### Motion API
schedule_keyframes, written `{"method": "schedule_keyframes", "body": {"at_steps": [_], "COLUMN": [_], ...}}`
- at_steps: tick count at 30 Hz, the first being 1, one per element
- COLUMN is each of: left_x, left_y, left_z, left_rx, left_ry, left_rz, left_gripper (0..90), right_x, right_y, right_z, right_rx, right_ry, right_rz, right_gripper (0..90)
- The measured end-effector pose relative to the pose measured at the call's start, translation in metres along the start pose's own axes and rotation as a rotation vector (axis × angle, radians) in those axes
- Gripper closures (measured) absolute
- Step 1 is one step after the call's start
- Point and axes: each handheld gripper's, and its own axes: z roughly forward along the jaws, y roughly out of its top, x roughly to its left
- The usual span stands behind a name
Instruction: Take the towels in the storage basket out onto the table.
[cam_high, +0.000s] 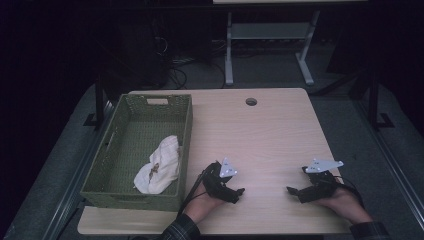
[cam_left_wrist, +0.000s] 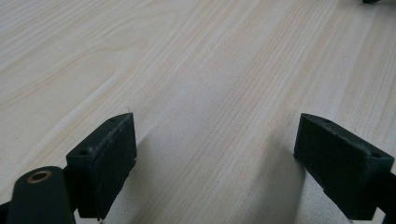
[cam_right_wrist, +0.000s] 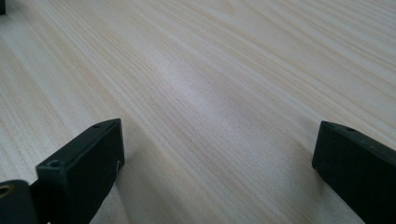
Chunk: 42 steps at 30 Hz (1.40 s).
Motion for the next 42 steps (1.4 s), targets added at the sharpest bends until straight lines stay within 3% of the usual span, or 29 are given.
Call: {"method": "schedule_keyframes", "body": {"at_steps": [16,42], "left_x": [0.004,0.007], "left_y": [0.005,0.013], "left_z": [-0.004,-0.029], "left_rx": [0.042,0.032], "left_ry": [-0.001,0.085], "left_rz": [-0.006,-0.006], "left_gripper": [13.0,13.1], "right_x": [0.0,0.0], "right_y": [0.0,0.0], "right_z": [0.001,0.001], "right_rx": [-0.001,-0.005], "right_ry": [0.002,0.001], "right_rz": [-0.012,-0.011], "right_gripper": [1.8,1.8]}}
